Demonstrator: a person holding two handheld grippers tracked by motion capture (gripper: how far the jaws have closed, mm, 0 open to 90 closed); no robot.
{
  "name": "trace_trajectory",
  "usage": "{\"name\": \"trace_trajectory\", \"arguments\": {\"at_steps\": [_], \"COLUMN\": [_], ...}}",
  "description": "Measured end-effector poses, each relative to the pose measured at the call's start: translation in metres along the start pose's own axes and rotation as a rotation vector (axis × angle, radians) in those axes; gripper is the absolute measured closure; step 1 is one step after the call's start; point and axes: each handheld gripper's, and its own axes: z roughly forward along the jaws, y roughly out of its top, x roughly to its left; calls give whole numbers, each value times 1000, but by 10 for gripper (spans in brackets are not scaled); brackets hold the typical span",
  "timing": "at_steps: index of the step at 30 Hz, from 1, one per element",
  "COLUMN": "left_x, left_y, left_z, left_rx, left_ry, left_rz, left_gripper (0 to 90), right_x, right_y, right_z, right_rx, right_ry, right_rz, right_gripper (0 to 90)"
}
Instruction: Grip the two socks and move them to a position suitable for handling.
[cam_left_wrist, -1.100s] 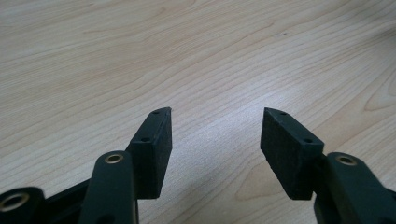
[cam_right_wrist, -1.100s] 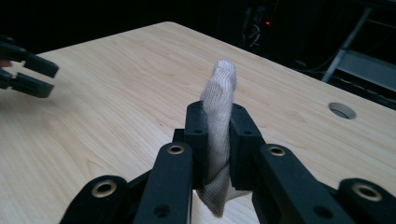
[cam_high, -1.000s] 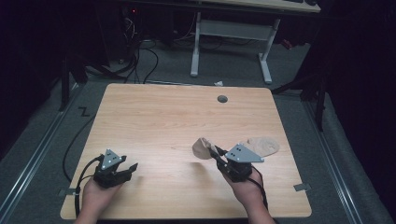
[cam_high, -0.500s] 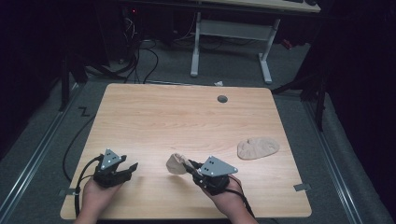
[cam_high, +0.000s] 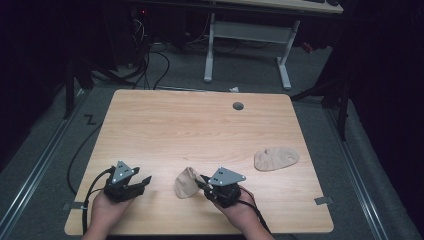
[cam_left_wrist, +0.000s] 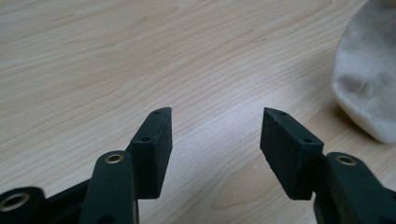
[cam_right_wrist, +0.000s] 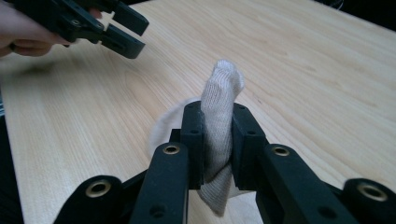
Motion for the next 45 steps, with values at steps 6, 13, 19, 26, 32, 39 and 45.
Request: {"name": "trace_trajectory", "arguments": {"at_steps": [6, 13, 19, 26, 32, 39, 45], "left_x": [-23, -73, -89, -96, -90, -83, -76], "left_y": [6, 9, 10, 11, 8, 7, 6], "left_z": [4, 19, 23, 33, 38, 37, 36], "left_rx": [-4, 68, 50, 64, 127, 132, 130], "left_ry": [-73, -169, -190, -165, -143, -133, -114], "left_rz": [37, 219, 234, 256, 252, 236, 225], "left_gripper": [450, 536, 561, 671, 706, 702, 695], "right_x": [-7, -10, -12, -10, -17, -35, -44], "right_y": [-8, -14, -17, -17, -20, -28, -34], "right_z": [10, 19, 21, 26, 25, 25, 28], "right_rx": [44, 80, 85, 90, 99, 117, 154], "right_ry": [19, 27, 32, 50, 27, -36, -86], "right_rz": [42, 65, 83, 80, 102, 141, 145], "right_gripper": [760, 749, 749, 746, 736, 732, 731]}}
